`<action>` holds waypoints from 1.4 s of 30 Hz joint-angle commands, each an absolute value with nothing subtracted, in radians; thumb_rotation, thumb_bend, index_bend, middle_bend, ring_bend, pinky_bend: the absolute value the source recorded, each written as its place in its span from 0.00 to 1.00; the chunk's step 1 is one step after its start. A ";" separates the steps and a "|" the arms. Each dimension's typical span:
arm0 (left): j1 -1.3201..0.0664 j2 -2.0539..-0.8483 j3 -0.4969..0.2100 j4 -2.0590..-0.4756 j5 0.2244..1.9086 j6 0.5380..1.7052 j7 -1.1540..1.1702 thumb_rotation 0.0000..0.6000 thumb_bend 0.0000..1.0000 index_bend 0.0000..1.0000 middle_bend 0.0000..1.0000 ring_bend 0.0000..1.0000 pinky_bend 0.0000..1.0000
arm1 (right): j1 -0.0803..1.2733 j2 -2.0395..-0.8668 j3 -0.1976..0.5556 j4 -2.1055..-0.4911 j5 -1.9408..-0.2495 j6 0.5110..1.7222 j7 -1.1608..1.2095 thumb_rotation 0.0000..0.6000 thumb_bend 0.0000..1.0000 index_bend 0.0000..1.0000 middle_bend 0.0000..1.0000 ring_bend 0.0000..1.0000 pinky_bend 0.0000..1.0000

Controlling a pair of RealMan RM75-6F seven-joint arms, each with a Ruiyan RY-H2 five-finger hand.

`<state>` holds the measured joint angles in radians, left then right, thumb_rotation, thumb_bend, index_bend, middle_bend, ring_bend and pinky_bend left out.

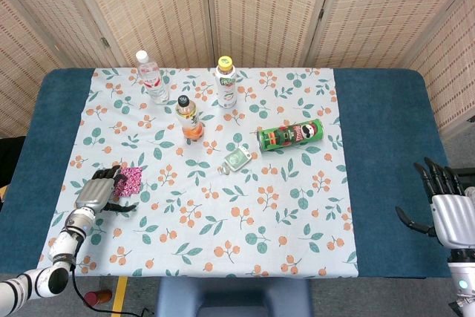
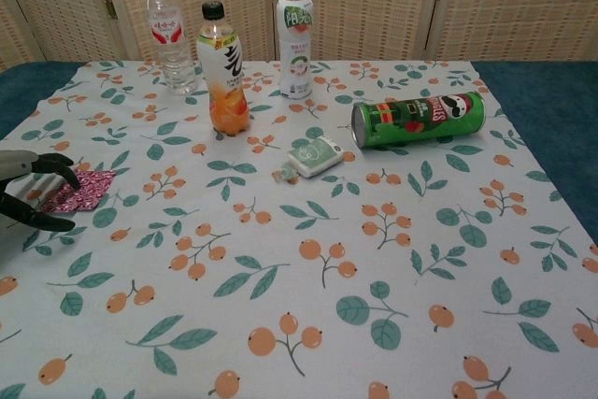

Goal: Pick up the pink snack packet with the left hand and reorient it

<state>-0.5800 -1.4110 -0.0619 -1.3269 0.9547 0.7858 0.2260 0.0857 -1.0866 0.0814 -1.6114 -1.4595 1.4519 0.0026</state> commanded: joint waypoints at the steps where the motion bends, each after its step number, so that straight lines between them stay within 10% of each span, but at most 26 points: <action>1: -0.562 -1.386 -0.041 -1.374 0.939 0.811 0.252 0.61 0.15 0.27 0.00 0.00 0.00 | 0.085 -1.087 0.081 -1.611 -1.460 1.453 0.003 0.58 0.34 0.00 0.00 0.00 0.00; 18: -0.483 -1.265 0.018 -1.641 1.009 0.960 0.304 0.60 0.15 0.28 0.00 0.00 0.00 | 0.074 -1.091 0.077 -1.598 -1.468 1.468 0.022 0.58 0.34 0.00 0.00 0.00 0.00; 42: -0.551 -1.368 -0.030 -1.525 0.867 0.932 0.411 0.60 0.15 0.23 0.00 0.00 0.00 | 0.074 -1.090 0.079 -1.587 -1.460 1.462 0.038 0.58 0.34 0.00 0.00 0.00 0.00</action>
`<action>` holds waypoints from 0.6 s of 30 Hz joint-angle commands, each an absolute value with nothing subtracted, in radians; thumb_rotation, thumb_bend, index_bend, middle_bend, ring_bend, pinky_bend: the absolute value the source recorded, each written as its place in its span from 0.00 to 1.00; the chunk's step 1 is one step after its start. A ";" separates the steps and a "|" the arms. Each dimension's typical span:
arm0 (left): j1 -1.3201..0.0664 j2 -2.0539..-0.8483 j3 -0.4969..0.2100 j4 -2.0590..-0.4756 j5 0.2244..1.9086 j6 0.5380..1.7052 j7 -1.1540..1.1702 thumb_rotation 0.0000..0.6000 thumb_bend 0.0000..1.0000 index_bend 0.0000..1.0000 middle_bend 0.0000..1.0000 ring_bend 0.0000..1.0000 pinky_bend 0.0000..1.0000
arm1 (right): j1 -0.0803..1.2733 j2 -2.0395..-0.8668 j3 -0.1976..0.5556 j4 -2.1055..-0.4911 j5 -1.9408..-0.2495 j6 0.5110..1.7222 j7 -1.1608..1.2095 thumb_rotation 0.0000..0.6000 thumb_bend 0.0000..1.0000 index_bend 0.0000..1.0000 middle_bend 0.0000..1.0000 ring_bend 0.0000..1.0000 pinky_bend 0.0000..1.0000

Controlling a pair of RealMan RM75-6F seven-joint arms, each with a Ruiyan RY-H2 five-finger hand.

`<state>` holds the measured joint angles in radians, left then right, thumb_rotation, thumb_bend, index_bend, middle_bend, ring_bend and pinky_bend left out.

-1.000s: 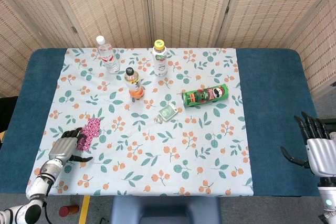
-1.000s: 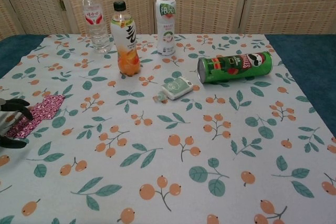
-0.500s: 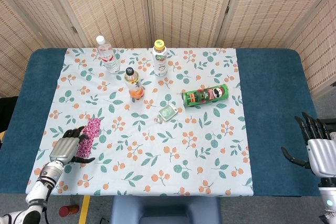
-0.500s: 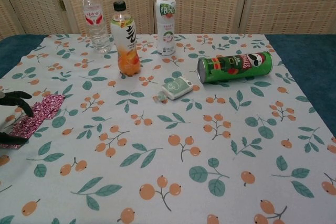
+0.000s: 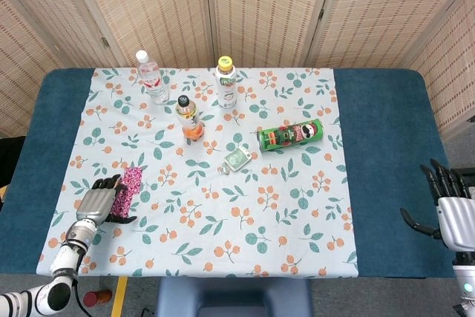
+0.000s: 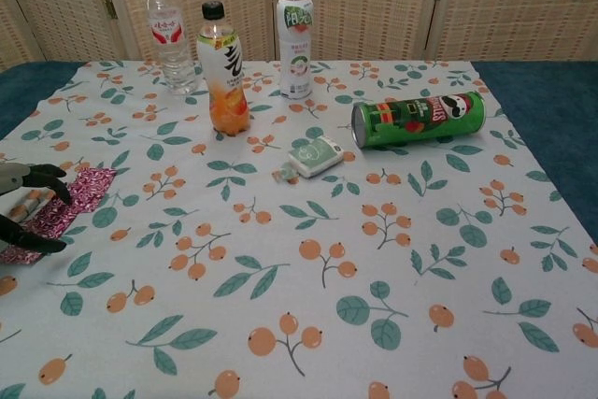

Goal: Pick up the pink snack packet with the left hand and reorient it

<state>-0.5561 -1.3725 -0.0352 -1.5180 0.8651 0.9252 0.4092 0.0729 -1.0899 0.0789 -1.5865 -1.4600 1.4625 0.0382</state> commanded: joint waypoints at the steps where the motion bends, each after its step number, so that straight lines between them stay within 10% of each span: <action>1: -0.548 -1.366 -0.026 -1.530 0.869 0.935 0.412 0.61 0.15 0.24 0.00 0.00 0.00 | 0.074 -1.090 0.080 -1.587 -1.461 1.462 0.038 0.58 0.34 0.00 0.00 0.00 0.00; 18: -0.491 -1.303 0.049 -1.669 0.871 1.011 0.470 0.60 0.15 0.26 0.00 0.00 0.00 | 0.069 -1.090 0.077 -1.587 -1.469 1.472 0.042 0.58 0.34 0.00 0.00 0.00 0.00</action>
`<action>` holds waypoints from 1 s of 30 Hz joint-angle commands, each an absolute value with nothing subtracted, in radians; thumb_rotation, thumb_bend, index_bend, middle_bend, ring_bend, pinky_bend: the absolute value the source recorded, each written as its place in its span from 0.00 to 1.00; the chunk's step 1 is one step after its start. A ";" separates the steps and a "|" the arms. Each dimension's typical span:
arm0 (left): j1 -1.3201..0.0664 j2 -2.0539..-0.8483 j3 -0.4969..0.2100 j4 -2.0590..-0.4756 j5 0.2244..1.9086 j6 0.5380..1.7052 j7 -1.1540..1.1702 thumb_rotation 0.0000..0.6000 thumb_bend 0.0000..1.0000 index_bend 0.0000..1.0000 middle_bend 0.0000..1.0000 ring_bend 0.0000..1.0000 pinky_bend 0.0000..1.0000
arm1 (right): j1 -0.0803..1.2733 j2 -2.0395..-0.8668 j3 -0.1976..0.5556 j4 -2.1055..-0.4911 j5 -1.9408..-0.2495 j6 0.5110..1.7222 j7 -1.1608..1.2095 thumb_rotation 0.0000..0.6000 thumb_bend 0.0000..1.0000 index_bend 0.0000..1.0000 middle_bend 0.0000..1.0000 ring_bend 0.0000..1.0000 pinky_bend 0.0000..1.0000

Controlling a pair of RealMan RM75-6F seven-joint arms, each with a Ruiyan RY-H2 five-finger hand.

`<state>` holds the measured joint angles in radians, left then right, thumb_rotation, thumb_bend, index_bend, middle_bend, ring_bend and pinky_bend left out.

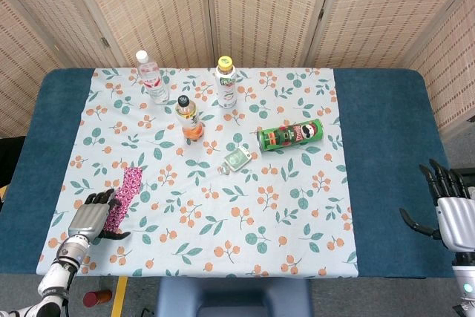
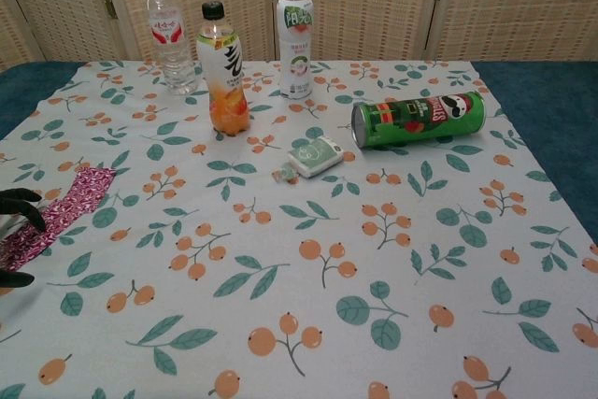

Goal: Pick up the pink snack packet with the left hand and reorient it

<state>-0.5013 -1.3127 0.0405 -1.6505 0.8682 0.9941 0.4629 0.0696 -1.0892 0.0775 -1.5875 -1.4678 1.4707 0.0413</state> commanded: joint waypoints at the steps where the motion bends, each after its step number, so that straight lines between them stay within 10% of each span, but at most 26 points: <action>1: -0.488 -1.302 0.049 -1.676 0.877 1.020 0.470 0.60 0.15 0.26 0.00 0.00 0.00 | 0.069 -1.090 0.077 -1.586 -1.469 1.472 0.043 0.58 0.34 0.00 0.00 0.00 0.00; 30: -0.501 -1.357 0.041 -1.691 0.955 1.042 0.521 0.60 0.15 0.23 0.00 0.00 0.00 | 0.066 -1.092 0.075 -1.572 -1.468 1.469 0.059 0.58 0.34 0.00 0.00 0.00 0.00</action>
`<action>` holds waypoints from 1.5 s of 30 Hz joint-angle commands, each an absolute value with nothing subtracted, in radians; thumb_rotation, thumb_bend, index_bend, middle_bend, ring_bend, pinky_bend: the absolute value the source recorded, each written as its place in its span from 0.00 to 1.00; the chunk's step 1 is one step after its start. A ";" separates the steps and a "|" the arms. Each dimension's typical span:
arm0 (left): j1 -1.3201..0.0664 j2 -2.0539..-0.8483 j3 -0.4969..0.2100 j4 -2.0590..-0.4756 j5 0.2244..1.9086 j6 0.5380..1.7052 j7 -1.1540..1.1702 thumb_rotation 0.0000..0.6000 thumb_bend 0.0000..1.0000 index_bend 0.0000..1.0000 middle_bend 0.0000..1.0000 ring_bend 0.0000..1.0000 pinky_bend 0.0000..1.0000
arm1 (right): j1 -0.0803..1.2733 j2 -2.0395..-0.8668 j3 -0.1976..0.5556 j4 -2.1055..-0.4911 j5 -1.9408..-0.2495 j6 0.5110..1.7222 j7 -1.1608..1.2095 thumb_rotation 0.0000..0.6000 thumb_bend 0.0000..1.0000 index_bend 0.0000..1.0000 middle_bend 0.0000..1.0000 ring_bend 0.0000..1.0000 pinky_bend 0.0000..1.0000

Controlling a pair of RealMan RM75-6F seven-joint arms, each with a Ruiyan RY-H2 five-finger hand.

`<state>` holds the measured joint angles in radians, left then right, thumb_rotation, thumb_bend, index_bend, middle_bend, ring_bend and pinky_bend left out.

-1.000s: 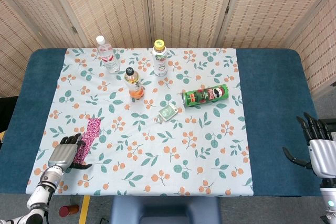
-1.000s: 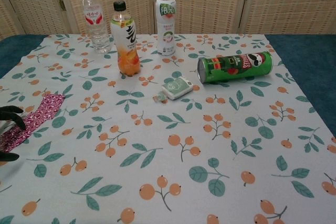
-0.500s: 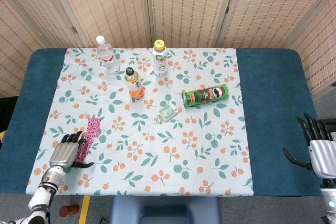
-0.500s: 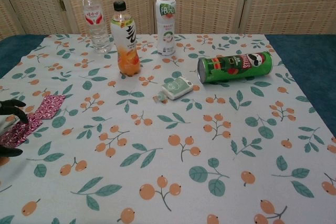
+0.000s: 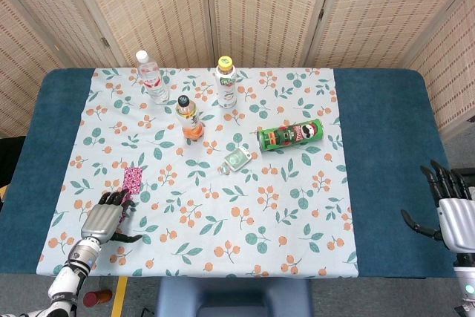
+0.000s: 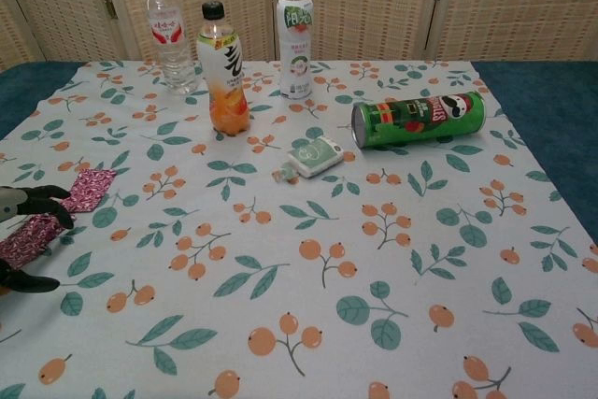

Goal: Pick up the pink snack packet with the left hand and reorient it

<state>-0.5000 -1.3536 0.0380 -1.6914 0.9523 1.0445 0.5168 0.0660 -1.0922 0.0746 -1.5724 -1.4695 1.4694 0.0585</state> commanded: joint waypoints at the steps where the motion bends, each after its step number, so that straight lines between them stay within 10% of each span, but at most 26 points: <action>1: -0.503 -1.359 0.042 -1.688 0.953 1.039 0.525 0.60 0.15 0.23 0.00 0.00 0.00 | 0.066 -1.092 0.075 -1.571 -1.468 1.468 0.060 0.58 0.34 0.00 0.00 0.00 0.00; 45: -0.424 -1.281 0.050 -1.703 0.900 1.112 0.489 0.60 0.15 0.26 0.00 0.00 0.00 | 0.062 -1.094 0.070 -1.569 -1.485 1.476 0.069 0.58 0.34 0.00 0.00 0.00 0.00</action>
<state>-0.4260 -1.2812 0.0486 -1.7026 0.9017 1.1098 0.4868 0.0617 -1.0944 0.0699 -1.5690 -1.4848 1.4762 0.0691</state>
